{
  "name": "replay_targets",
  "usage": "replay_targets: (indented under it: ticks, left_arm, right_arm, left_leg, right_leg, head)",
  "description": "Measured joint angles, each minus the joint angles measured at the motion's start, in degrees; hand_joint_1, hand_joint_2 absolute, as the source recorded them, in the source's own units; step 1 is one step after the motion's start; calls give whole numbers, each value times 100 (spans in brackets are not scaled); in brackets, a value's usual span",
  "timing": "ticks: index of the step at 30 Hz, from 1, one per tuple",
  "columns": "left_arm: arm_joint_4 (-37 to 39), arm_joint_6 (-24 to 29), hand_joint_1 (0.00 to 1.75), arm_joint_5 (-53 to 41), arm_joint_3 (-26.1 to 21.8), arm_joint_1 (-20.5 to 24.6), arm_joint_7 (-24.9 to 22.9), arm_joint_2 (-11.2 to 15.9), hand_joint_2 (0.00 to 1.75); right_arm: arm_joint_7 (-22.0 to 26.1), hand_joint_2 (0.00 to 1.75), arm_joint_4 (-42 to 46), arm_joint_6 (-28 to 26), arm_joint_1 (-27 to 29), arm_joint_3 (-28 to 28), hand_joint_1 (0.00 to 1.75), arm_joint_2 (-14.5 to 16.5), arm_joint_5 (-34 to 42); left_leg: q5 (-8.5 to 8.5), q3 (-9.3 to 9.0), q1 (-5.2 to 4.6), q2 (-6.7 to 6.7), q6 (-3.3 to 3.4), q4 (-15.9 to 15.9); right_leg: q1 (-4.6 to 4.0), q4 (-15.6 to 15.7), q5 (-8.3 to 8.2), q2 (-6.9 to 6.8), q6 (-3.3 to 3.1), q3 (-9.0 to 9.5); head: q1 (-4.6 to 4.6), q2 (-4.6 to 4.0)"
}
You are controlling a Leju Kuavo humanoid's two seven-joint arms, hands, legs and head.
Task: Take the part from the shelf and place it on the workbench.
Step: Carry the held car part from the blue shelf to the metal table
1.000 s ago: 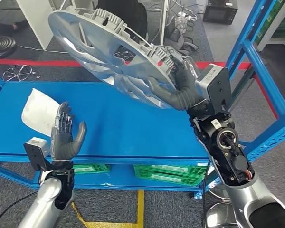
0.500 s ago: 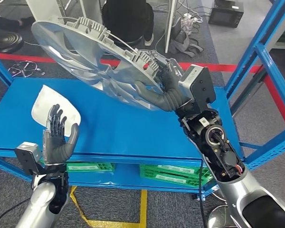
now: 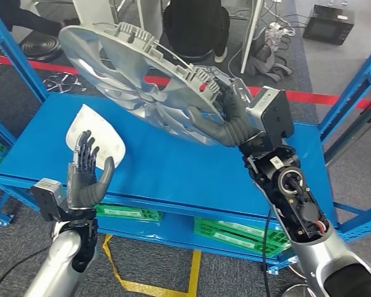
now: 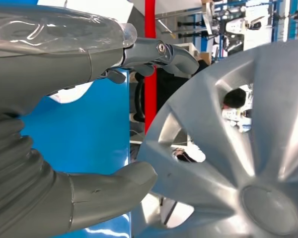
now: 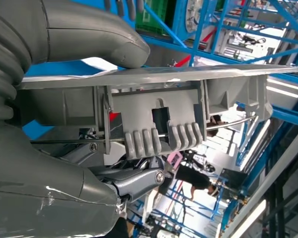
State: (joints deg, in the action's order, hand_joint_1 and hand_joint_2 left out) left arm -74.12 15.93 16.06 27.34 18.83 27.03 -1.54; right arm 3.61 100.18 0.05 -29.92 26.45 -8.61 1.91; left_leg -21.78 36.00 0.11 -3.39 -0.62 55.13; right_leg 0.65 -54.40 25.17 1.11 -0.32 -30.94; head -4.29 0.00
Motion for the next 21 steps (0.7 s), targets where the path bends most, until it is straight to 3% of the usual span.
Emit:
replay_targets:
  ticks: [2, 4, 5, 6, 7, 9, 11, 12, 14, 15, 16, 18, 20, 21]
  left_arm:
    - [-2, 0, 0, -3, -2, 25, 2, 4, 175]
    - [0, -1, 0, -2, -2, 43, 3, 6, 175]
    - [2, -3, 0, 1, -2, 40, 3, 8, 175]
    - [3, -11, 0, 3, -2, 38, 3, 13, 175]
    - [4, -20, 0, 7, -2, 41, 3, 18, 175]
    - [5, -42, 0, 12, -2, 61, 3, 26, 175]
    - [6, -52, 0, 14, -2, 92, 5, 22, 175]
    - [8, -54, 0, 14, -2, 104, 10, 21, 175]
    - [15, -58, 0, 15, -2, 115, 19, 20, 175]
    - [17, -60, 0, 15, -2, 121, 24, 21, 175]
    - [20, -62, 0, 15, -2, 130, 26, 20, 175]
    - [26, -63, 0, 15, -2, 147, 31, 14, 175]
    - [37, -66, 0, 16, -2, 144, 31, 8, 175]
    - [41, -66, 0, 16, -2, 139, 31, 8, 175]
  right_arm:
    - [-2, 175, -1, -9, 0, -1, 175, 0, 0]
    - [1, 175, -2, -13, 0, 0, 175, 0, 1]
    - [2, 175, -6, -12, 3, 1, 175, 0, 1]
    - [2, 175, -12, -12, 6, 2, 175, 0, 0]
    - [1, 175, -21, -11, 10, 2, 175, 0, 0]
    - [1, 175, -33, -10, 14, 2, 175, 0, 0]
    - [3, 175, -37, -10, 8, 1, 175, 0, 0]
    - [5, 175, -39, -10, 6, 1, 175, 0, 0]
    - [11, 175, -44, -10, 5, 1, 175, 0, 1]
    - [14, 175, -47, -11, 5, 1, 175, 0, 1]
    - [18, 175, -49, -12, 7, 0, 175, 0, 1]
    - [27, 175, -51, -14, 16, -1, 175, 0, 3]
    - [33, 175, -55, -14, 33, -1, 175, 0, 4]
    - [34, 175, -58, -14, 45, -1, 175, 0, 5]
  left_leg:
    - [-261, 205, -5, 143, -60, 454]
    - [-628, 593, 20, 243, -116, 1251]
    - [-714, 742, 37, 260, -138, 1538]
    - [-701, 797, 52, 276, -156, 1629]
    - [-587, 729, 67, 303, -169, 1484]
    - [-222, 307, 83, 488, -179, 671]
    - [-23, -9, 62, 639, -120, 51]
    - [-16, -44, 45, 642, -78, -39]
    - [-15, -36, 33, 511, 9, -50]
    - [-9, -41, 41, 453, 40, -60]
    - [-3, -50, 52, 397, 74, -70]
    - [-1, -63, 62, 283, 117, -76]
    - [-6, -68, 48, 151, 134, -71]
    - [-7, -73, 40, 77, 137, -69]
  right_leg:
    - [36, 64, -39, -79, -36, 37]
    - [33, 67, -40, -166, -53, 32]
    - [33, 66, -38, -214, -52, 29]
    - [35, 65, -35, -263, -50, 27]
    - [40, 62, -29, -316, -41, 29]
    - [43, 45, -1, -411, 1, 43]
    - [7, 16, 45, -499, 69, 48]
    - [-10, 8, 64, -545, 100, 53]
    - [-9, 12, 99, -629, 162, 72]
    - [6, -32, 155, -588, 189, 61]
    - [21, -180, 264, -494, 209, 3]
    - [37, -885, 627, -241, 227, -313]
    - [33, -1734, 925, -145, 228, -738]
    - [31, -1924, 930, -132, 220, -861]
  head:
    - [71, 0]
    - [163, 0]
    - [193, 0]
    - [222, 0]
    - [254, 0]
    - [295, 0]
    - [304, 0]
    - [293, 0]
    - [264, 0]
    - [251, 0]
    - [231, 0]
    - [158, 0]
    - [92, 0]
    - [74, 0]
